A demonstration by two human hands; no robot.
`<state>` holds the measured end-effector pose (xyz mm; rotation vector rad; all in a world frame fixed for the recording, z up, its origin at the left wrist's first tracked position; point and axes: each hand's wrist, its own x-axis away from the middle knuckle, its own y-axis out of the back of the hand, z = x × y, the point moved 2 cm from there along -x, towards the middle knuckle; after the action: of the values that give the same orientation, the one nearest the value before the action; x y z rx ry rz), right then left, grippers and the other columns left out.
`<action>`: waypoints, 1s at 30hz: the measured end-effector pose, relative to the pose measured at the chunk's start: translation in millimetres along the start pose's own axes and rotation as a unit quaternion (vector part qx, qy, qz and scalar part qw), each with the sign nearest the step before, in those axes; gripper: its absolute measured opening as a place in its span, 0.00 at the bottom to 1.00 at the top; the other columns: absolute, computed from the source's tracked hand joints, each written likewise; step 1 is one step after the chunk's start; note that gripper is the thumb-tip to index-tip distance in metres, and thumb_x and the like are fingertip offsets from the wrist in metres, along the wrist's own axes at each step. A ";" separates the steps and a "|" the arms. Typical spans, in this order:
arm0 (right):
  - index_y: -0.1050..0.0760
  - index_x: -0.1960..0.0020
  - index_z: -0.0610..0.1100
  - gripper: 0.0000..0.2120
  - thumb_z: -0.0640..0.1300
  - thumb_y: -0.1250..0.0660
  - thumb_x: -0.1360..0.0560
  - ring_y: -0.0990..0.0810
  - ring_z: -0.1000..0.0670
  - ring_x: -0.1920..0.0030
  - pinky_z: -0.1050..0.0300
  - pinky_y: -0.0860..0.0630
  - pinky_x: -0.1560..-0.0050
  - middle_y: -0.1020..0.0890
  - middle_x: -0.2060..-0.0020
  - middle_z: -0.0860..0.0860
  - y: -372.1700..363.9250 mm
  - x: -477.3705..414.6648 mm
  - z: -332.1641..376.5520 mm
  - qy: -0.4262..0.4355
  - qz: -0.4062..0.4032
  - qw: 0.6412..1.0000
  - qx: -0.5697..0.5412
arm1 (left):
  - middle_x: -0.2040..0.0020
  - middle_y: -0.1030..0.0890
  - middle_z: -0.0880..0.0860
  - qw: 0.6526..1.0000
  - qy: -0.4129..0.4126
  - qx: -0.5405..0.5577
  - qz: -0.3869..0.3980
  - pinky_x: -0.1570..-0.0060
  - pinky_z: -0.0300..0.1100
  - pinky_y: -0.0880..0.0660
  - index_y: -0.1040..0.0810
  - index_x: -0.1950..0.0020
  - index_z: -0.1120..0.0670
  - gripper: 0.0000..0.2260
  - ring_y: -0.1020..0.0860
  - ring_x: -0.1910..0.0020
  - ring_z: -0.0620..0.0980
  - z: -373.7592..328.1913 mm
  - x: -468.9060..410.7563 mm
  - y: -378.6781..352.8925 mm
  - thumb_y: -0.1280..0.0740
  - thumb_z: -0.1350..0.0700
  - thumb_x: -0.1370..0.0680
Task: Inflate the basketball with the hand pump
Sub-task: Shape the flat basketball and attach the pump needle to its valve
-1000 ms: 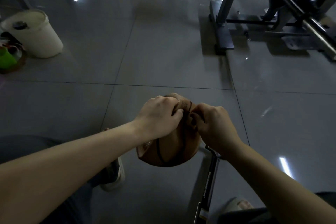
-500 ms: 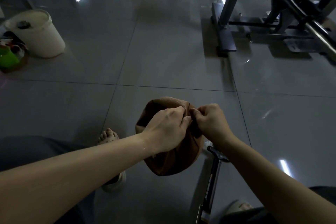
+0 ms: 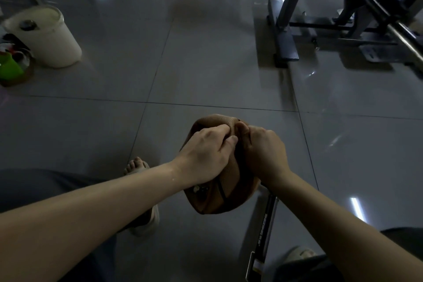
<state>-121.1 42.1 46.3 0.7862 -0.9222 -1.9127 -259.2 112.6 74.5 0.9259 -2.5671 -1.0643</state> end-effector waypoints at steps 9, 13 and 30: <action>0.26 0.49 0.45 0.08 0.49 0.39 0.20 0.27 0.51 0.55 0.54 0.26 0.56 0.28 0.52 0.50 4.5 11.5 -18.0 0.018 0.011 0.999 0.025 | 0.67 0.27 0.50 0.988 0.125 0.077 0.043 0.67 0.44 0.33 0.26 0.59 0.60 0.15 0.29 0.69 0.47 12.6 -12.5 -2.2 0.36 0.52 0.18; 0.27 0.46 0.44 0.06 0.44 0.36 0.22 0.28 0.45 0.38 0.48 0.26 0.41 0.26 0.38 0.45 0.5 15.0 -20.9 0.037 -0.006 0.999 -0.012 | 0.68 0.26 0.49 0.977 0.172 0.120 0.034 0.67 0.41 0.30 0.23 0.59 0.59 0.13 0.27 0.69 0.45 16.8 -16.3 0.2 0.33 0.52 0.19; 0.23 0.43 0.45 0.10 0.48 0.31 0.22 0.19 0.57 0.49 0.61 0.23 0.50 0.18 0.50 0.53 4.0 -2.3 -27.3 -0.045 0.139 0.938 -0.314 | 0.65 0.24 0.55 0.968 0.158 0.190 -0.037 0.66 0.43 0.29 0.25 0.58 0.62 0.21 0.25 0.67 0.50 0.3 -14.6 17.1 0.38 0.46 0.17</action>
<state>-96.7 34.6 35.5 0.1766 -0.3941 -1.8368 -256.0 131.1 86.9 1.1761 -2.5156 -0.3952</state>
